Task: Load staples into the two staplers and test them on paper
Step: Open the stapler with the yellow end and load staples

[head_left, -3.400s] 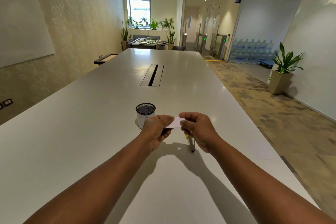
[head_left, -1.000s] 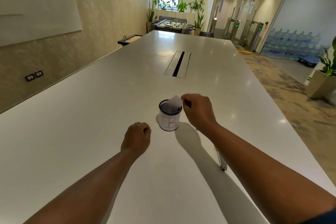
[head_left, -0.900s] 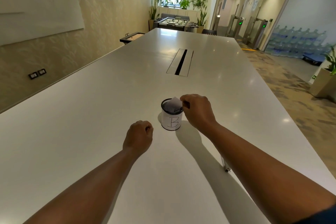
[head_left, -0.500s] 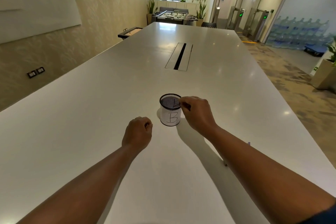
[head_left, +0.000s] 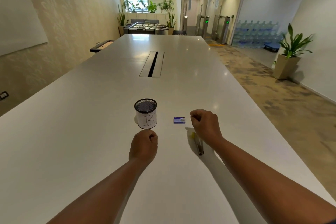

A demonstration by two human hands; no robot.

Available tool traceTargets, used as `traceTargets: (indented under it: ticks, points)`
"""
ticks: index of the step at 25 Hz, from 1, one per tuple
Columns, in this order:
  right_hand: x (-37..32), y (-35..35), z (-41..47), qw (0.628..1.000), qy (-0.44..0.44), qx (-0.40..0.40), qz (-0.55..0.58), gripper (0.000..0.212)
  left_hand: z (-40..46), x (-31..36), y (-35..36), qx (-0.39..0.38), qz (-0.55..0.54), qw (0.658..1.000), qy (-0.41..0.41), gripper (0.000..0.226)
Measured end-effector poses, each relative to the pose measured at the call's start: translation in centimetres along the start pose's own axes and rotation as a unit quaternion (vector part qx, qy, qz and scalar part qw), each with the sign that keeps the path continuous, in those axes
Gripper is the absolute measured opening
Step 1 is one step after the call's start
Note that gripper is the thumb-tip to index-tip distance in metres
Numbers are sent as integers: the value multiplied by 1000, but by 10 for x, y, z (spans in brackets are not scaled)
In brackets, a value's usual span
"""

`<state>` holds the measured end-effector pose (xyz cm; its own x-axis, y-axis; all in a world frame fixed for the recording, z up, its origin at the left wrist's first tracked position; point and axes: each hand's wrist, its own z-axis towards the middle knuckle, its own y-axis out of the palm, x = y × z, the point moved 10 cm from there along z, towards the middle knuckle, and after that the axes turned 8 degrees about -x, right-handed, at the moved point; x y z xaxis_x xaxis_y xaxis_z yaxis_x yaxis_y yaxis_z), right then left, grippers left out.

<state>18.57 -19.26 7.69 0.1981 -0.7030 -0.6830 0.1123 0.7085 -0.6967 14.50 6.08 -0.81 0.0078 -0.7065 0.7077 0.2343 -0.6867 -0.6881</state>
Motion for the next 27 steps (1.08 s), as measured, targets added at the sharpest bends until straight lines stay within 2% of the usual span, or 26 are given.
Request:
traceTargets:
  ticks: [4, 7, 10, 12, 16, 20, 23, 25, 27]
  points:
    - [35, -3, -26, 997, 67, -13, -36, 20, -10, 28, 33, -28, -38, 999, 13, 18]
    - [47, 3, -44, 995, 89, -25, -42, 22, -18, 54, 59, -72, -55, 994, 56, 12]
    - [44, 11, -54, 995, 78, -33, -60, 19, -23, 68, 74, -102, 5, 988, 113, 46]
    - [40, 18, -59, 996, 61, -38, -60, 15, -22, 71, 75, -106, 38, 985, 129, 53]
    - [43, 28, -68, 997, 67, -21, -43, 23, -20, 73, 79, -129, 83, 977, 149, 55]
    - [46, 33, -73, 998, 64, 21, 2, 20, -18, 74, 80, -143, 86, 974, 153, 58]
    - [50, 40, -73, 995, 70, 25, 71, 10, -18, 75, 80, -141, 86, 974, 158, 60]
    - [54, 44, -74, 989, 85, 20, 120, 32, -18, 73, 79, -136, 67, 976, 154, 62]
    - [53, 44, -75, 984, 81, 17, 158, 36, -18, 72, 78, -132, 44, 977, 160, 64]
